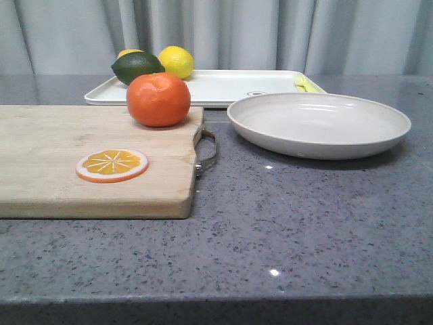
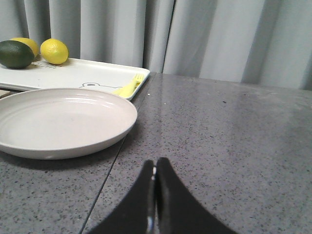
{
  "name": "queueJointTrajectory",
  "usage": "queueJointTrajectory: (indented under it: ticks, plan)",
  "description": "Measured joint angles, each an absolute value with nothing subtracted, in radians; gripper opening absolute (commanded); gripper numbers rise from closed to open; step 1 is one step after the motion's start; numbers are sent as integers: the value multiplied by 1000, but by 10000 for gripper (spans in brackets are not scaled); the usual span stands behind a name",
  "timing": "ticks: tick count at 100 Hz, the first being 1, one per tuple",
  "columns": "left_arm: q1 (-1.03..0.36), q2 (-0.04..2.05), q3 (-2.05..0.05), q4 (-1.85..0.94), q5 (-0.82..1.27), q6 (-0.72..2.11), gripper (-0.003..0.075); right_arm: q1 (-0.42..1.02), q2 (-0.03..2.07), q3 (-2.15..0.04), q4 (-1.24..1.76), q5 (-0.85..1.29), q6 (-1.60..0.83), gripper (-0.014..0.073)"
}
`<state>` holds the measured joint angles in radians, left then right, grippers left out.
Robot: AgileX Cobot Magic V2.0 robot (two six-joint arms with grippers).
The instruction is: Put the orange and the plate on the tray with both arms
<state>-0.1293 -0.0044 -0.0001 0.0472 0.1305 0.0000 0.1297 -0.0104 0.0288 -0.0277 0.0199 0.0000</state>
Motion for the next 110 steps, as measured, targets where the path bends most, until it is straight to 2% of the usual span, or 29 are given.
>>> queueJointTrajectory:
  ticks: [54, 89, 110]
  plan:
    - [-129, -4, 0, 47, 130, 0, -20, 130, -10, 29, -28, 18, 0, -102]
    - [-129, -4, 0, 47, 78, 0, -20, 130, -10, 29, -28, -123, 0, -102]
    - [-129, -4, -2, -49, 57, 0, -20, 130, -10, 24, -6, -92, 13, -102]
